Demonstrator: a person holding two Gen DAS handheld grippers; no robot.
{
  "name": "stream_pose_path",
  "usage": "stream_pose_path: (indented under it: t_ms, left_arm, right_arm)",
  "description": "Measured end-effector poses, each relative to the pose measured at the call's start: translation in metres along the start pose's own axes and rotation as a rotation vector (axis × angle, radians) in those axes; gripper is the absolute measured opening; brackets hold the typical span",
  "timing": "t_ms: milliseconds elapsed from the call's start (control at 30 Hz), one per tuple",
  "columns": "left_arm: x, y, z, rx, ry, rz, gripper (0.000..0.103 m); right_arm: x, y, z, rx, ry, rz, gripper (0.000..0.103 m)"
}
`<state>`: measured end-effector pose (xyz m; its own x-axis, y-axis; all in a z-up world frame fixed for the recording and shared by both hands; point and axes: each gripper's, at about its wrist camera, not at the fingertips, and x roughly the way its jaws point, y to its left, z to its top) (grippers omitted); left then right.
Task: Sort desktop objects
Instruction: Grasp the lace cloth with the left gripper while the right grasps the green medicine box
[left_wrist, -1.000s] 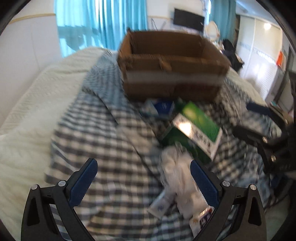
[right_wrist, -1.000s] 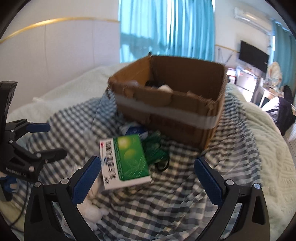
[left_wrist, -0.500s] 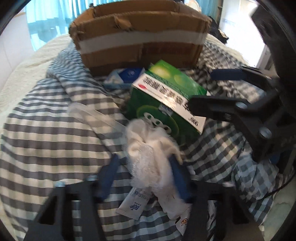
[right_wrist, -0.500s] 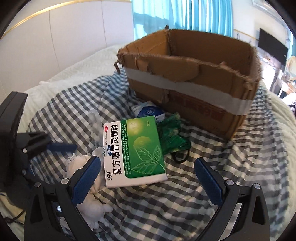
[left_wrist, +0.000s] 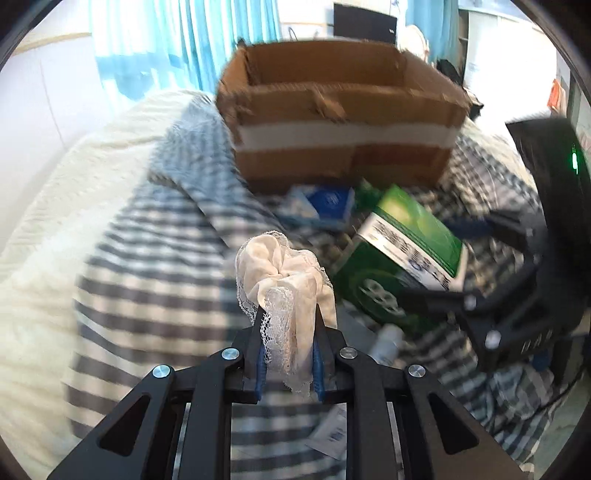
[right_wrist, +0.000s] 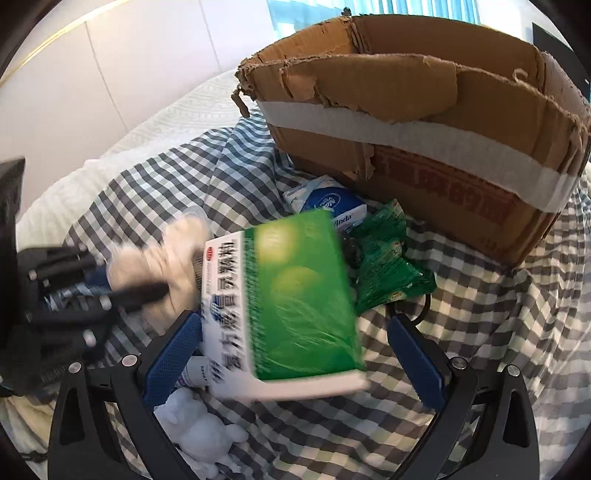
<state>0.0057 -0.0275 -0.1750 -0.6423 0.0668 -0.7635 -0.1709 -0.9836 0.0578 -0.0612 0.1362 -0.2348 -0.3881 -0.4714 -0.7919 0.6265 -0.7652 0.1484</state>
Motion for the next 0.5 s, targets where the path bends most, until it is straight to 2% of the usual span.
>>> stream_pose_path:
  t_ms: [100, 200, 267, 500]
  left_arm:
    - [-0.007, 0.011, 0.013, -0.008, -0.039, 0.013, 0.019]
    - [-0.017, 0.016, 0.025, -0.015, -0.083, 0.025, 0.019]
    - [-0.024, 0.018, 0.034, -0.023, -0.11, 0.029, 0.019]
    - [-0.049, 0.016, 0.055, -0.036, -0.191, 0.019, 0.019]
  right_arm:
    - [0.0, 0.005, -0.001, -0.021, -0.001, -0.016, 0.101]
    - [0.004, 0.01, -0.003, -0.041, 0.016, -0.092, 0.1]
    - [0.005, 0.009, -0.005, -0.028, 0.033, -0.101, 0.079]
    - [-0.028, 0.012, -0.007, 0.01, -0.063, -0.218, 0.078]
